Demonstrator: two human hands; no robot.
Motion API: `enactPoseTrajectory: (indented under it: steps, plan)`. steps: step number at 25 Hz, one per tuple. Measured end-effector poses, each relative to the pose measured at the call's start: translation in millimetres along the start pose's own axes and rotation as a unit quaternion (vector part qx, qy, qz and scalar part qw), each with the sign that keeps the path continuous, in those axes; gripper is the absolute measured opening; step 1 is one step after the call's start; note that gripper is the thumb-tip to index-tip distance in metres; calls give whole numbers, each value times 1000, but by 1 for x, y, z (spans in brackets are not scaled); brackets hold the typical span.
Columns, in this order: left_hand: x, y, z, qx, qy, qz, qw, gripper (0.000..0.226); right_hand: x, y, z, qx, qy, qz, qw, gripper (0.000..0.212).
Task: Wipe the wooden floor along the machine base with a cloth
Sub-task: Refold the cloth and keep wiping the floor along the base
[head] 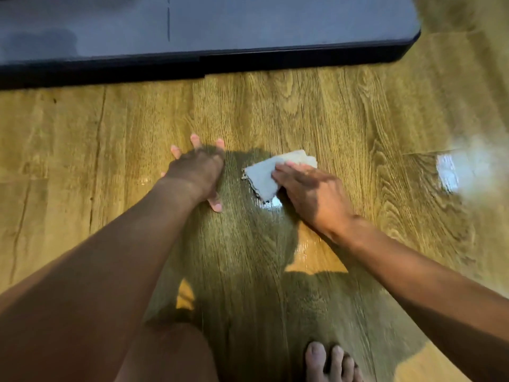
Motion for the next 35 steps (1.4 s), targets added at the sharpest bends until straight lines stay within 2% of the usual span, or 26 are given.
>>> enactPoseTrajectory:
  steps: [2,4,9,12,15,18,21,26,28,32,35]
  plan:
    - [0,-1,3,-1,-1,1,1000,135,3,21,52,-50,-16,-26,998,36]
    - [0,-2,4,-1,3,2,1000,135,2,25,84,-30,-16,-60,998,38]
    - [-4,-5,10,8,5,6,1000,139,-7,20,71,-14,-14,-23,1000,37]
    - [-4,-5,8,19,-3,3,1000,138,1,50,132,-97,-28,1,995,36]
    - [-2,-2,7,7,7,9,1000,131,3,66,165,-160,-37,0,986,22]
    - [-4,-1,8,11,-4,13,1000,133,-9,49,120,-184,-15,53,981,31]
    - [-1,0,5,0,-11,53,999,131,0,44,98,-94,-12,42,995,31]
    - [-2,-9,4,-15,-20,84,996,136,11,91,156,-183,-48,48,981,23]
    - [-4,-7,6,-18,-20,93,995,137,8,78,136,-172,-36,32,984,26]
    - [-2,0,11,-29,-28,121,992,140,6,44,36,-169,14,35,985,26]
    - [-2,1,9,-32,-31,109,993,140,2,52,49,-155,-16,9,988,29]
Point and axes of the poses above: each hand's wrist, its own z-axis towards the middle knuckle, its own x-axis out of the back of the hand, y = z × x, the point moved 8 cm from there along z, towards the middle knuckle, and after that the axes turned 9 degrees about -z, right-handed, at the moved point
